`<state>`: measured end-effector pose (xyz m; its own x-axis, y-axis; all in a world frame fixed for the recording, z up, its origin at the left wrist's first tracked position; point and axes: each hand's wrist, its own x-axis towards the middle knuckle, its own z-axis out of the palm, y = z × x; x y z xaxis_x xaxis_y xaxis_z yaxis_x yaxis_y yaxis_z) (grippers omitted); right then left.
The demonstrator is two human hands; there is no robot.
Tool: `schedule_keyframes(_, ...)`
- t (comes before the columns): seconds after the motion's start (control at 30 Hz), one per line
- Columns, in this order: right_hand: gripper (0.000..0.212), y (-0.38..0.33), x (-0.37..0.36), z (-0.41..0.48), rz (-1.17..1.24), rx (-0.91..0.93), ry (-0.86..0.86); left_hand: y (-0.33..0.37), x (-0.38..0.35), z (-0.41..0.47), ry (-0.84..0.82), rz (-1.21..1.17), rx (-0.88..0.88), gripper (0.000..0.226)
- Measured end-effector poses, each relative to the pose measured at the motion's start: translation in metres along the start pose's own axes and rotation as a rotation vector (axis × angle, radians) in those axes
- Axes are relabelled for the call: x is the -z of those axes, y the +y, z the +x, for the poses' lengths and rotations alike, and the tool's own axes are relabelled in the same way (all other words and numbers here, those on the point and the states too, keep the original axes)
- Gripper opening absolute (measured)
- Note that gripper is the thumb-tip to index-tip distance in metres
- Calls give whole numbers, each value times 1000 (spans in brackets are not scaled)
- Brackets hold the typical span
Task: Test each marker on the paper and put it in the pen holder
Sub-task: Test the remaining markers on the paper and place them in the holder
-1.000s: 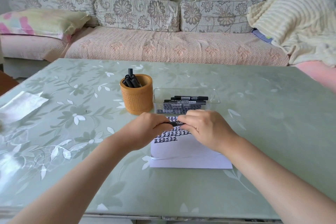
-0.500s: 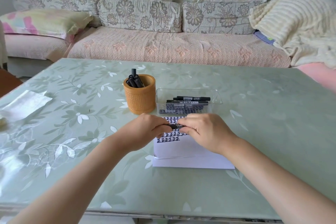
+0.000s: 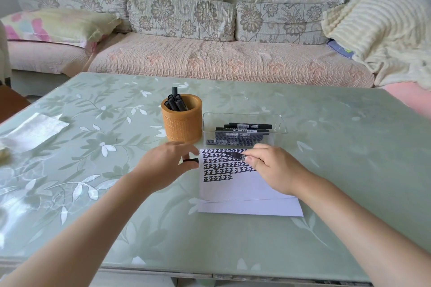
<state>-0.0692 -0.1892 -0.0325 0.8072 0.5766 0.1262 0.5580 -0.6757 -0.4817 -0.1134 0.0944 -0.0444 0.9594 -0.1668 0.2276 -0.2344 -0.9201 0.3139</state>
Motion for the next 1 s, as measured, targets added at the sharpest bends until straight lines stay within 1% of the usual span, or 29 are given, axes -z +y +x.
schedule_keyframes(0.07, 34, -2, -1, 1, 8, -12, 9, -2, -2, -2, -16, 20, 49, 12)
schedule_keyframes(0.17, 49, -9, -2, -1, 96, -27, 6, -8, -8, -6, 4, 26, 66, 11)
schedule_keyframes(0.2, 49, -11, -2, -3, 127, -20, 11, -10, -10, -7, 18, 17, 62, 11)
schedule_keyframes(0.3, 32, -13, -3, -3, 140, 41, 42, -12, -19, -9, 37, -14, 59, 14)
schedule_keyframes(0.33, 30, -12, -5, -3, 141, 50, 46, -11, -21, -10, 37, -20, 59, 16)
schedule_keyframes(0.4, 38, -12, -7, -2, 173, 45, 42, -8, -25, -10, 50, -3, 50, 22)
schedule_keyframes(0.47, 52, -12, -8, -2, 200, 50, 48, -4, -25, -10, 99, 32, 38, 31)
schedule_keyframes(0.53, 66, -12, -9, -1, 191, 61, 58, 3, -22, -10, 172, 23, -27, 37)
schedule_keyframes(0.57, 66, -12, -9, -1, 208, 52, 60, 8, -21, -11, 200, -7, -86, 35)
schedule_keyframes(0.63, 55, -12, -11, -2, 303, 24, 72, 21, -20, -13, 214, -75, -220, 24)
schedule_keyframes(0.7, 31, -14, -13, -4, 434, -17, 104, 36, -23, -18, 190, -116, -328, 17)
schedule_keyframes(0.77, 9, -15, -15, -5, 557, -55, 164, 46, -30, -24, 149, -140, -381, 17)
schedule_keyframes(0.8, 6, -16, -16, -5, 601, -70, 192, 49, -34, -27, 135, -142, -395, 18)
schedule_keyframes(0.83, 8, -15, -17, -5, 653, -85, 205, 52, -38, -29, 124, -134, -407, 17)
schedule_keyframes(0.93, 14, -13, -20, -6, 826, -160, 174, 54, -48, -35, 96, -82, -434, 15)
schedule_keyframes(1.0, 13, -10, -25, -7, 809, -222, 170, 54, -51, -37, 80, -63, -413, 17)
